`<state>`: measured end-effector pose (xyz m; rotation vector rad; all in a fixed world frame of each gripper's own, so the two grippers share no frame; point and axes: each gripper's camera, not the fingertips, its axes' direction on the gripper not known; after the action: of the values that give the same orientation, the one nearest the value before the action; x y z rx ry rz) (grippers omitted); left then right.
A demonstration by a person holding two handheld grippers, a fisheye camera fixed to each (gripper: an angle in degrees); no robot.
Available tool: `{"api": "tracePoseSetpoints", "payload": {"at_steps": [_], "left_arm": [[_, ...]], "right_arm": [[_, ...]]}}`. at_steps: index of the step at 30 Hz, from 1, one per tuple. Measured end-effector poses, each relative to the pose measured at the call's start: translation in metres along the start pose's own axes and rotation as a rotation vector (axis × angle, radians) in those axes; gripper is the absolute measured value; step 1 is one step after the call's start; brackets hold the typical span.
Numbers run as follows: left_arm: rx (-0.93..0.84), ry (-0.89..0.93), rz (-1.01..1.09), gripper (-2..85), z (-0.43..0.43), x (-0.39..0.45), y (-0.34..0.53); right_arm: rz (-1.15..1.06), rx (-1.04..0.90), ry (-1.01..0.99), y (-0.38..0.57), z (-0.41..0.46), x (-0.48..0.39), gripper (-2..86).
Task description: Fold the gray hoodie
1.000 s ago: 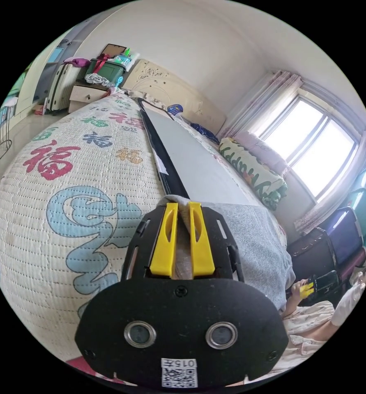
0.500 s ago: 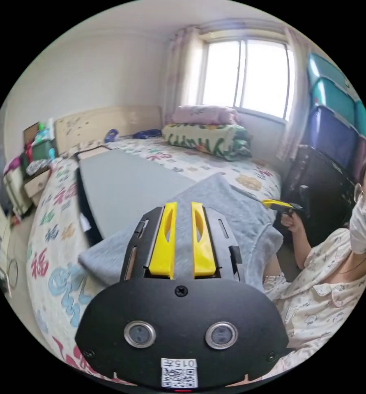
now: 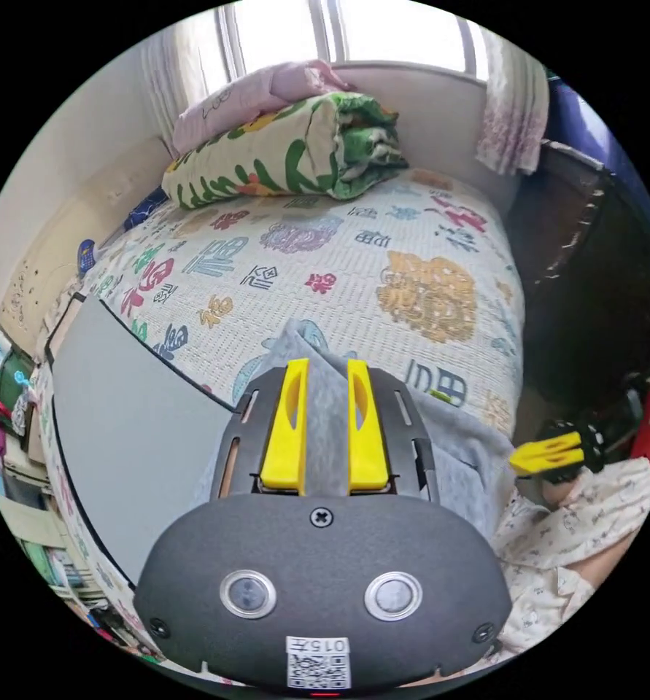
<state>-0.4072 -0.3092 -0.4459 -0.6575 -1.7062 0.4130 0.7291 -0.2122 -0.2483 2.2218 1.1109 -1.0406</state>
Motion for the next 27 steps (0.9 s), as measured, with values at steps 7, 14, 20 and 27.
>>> {"api": "tracePoseSetpoints", "payload": {"at_steps": [7,14,20,27], "left_arm": [[-0.133,-0.099,-0.037,6.6,0.098,-0.004,-0.018],[-0.065,-0.029,-0.085,6.9,0.100,-0.015,0.002],[-0.103,-0.057,-0.116,9.8,0.118,-0.028,0.008],[-0.125,0.041,-0.097,3.6,0.117,-0.046,0.018]], "right_arm": [[0.072,-0.078,0.013,0.028,-0.042,0.026,9.1],[-0.034,-0.146,-0.075,0.038,-0.046,0.022,10.3],[-0.038,-0.125,-0.084,0.048,-0.044,0.025,8.6],[0.052,0.030,-0.137,0.074,-0.073,0.051,4.2]]}}
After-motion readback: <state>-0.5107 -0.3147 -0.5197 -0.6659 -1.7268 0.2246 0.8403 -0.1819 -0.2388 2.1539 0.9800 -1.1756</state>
